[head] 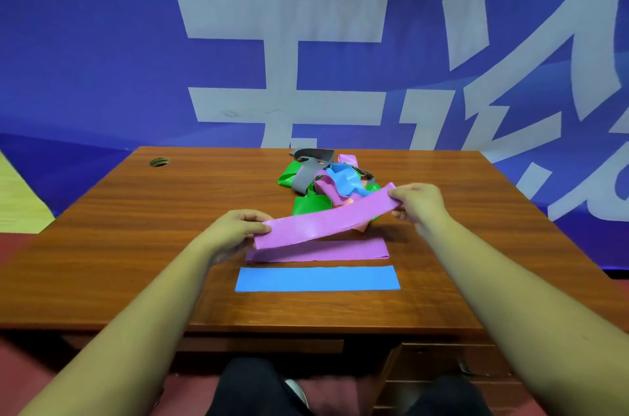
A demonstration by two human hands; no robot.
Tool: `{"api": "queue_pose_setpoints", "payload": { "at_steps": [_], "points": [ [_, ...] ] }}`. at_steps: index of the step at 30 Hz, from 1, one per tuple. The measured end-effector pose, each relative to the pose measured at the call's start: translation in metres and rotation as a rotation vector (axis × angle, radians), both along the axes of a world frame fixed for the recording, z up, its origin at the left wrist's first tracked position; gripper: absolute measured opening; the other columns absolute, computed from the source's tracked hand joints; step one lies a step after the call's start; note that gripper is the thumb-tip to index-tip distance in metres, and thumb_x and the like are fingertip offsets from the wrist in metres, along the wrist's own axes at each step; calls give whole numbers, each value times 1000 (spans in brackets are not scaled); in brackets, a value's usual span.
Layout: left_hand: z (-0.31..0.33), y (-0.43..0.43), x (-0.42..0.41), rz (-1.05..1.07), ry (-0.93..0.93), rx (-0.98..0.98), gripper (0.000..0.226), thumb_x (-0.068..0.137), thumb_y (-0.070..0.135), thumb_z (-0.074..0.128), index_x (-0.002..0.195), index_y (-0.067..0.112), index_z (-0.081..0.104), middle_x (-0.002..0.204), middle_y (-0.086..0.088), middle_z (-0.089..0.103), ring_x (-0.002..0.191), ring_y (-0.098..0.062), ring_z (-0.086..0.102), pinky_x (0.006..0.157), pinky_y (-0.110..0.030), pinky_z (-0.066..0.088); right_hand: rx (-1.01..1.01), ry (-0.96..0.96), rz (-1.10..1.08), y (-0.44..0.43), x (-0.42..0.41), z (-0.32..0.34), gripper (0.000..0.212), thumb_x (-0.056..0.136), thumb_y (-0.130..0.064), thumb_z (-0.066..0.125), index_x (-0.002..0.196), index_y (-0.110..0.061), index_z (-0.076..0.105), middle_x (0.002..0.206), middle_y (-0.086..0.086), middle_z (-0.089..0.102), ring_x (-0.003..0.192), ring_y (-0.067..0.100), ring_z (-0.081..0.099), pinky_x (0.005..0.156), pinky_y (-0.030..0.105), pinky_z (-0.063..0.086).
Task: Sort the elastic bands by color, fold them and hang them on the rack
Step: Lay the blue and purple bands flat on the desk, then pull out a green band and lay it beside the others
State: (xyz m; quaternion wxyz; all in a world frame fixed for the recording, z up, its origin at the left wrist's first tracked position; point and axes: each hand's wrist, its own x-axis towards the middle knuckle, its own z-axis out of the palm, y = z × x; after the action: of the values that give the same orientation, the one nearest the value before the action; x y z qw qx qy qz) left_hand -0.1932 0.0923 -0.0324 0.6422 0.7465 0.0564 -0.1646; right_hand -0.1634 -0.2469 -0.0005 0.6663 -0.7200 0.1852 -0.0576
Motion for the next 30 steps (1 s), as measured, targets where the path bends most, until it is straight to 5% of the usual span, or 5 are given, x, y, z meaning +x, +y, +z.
{"api": "queue_pose_setpoints", "payload": {
  "at_steps": [5,10,17,26,30],
  "points": [
    [-19,12,3,203,-46,149,18,84,5,72,97,14,63,79,-8,63,60,-15,56,45,-22,43,-100,94,-18,1,-14,-38,20,83,-7,73,68,-11,61,63,8,56,45,15,50,36,19,45],
    [-36,11,5,240,-153,373,16,82,2,70,90,11,60,72,-6,60,64,-21,52,59,-28,39,-367,136,-2,6,-20,-67,22,79,-13,77,63,-11,63,63,5,61,57,19,52,61,34,45],
    [-51,10,-1,208,-279,692,12,82,10,68,85,19,61,73,1,61,69,-16,56,55,-26,37,-648,99,54,13,-23,-88,14,81,-19,75,76,-13,64,79,5,66,78,23,59,63,29,40],
    [-68,9,-5,210,-408,856,19,87,19,68,105,19,66,103,-3,48,109,-24,48,93,-32,41,-874,61,63,14,-28,-99,18,87,-23,69,101,-14,62,110,9,55,90,27,60,79,36,50],
    [-55,3,3,234,-469,820,16,88,18,62,103,21,63,107,-1,49,109,-18,43,91,-30,42,-930,-44,87,17,-19,-86,25,86,-24,66,108,-13,63,113,9,52,91,27,61,82,40,53]
  ]
}}
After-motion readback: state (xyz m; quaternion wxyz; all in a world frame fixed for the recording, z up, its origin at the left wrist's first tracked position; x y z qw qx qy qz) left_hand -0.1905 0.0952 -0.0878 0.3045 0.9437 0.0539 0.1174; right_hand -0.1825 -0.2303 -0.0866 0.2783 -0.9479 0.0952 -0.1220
